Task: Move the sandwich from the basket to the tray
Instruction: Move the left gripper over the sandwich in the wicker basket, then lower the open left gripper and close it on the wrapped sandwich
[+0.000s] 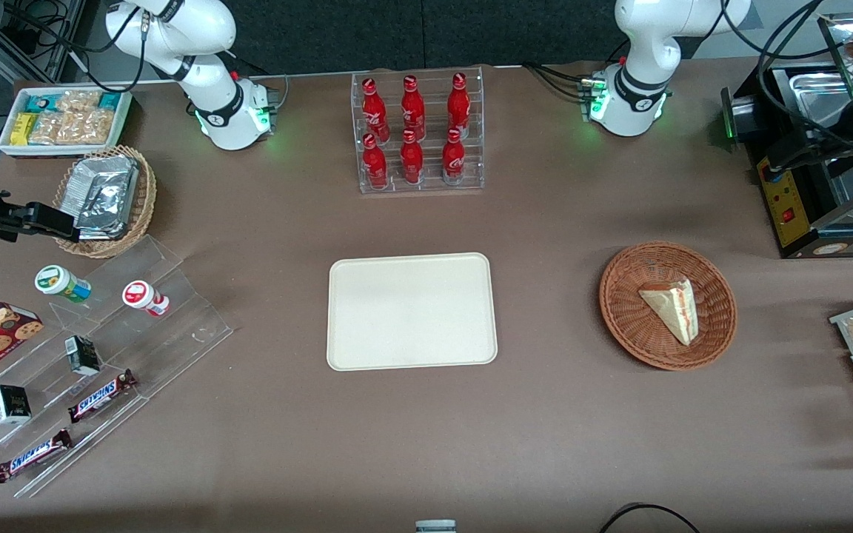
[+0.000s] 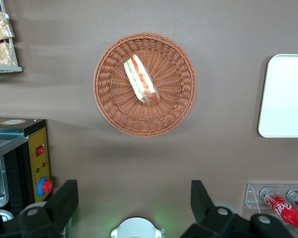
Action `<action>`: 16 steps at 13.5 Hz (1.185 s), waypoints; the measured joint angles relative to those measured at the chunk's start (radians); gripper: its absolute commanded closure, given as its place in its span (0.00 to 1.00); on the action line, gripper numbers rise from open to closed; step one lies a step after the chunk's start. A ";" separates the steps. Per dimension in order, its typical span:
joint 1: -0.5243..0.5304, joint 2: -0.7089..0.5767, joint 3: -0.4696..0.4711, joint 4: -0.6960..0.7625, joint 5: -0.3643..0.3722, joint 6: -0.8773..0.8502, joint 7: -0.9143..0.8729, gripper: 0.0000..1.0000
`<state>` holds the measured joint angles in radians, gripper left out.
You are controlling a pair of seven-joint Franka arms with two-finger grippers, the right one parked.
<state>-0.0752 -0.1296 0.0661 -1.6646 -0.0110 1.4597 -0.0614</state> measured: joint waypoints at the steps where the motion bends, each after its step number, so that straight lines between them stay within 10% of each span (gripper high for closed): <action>1: -0.005 0.000 0.000 0.000 0.004 0.000 -0.003 0.00; 8: -0.005 0.072 0.014 -0.034 0.078 0.045 -0.184 0.00; 16: -0.001 0.254 0.014 -0.335 0.086 0.589 -0.679 0.00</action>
<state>-0.0761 0.1239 0.0797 -1.9995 0.0752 2.0483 -0.7403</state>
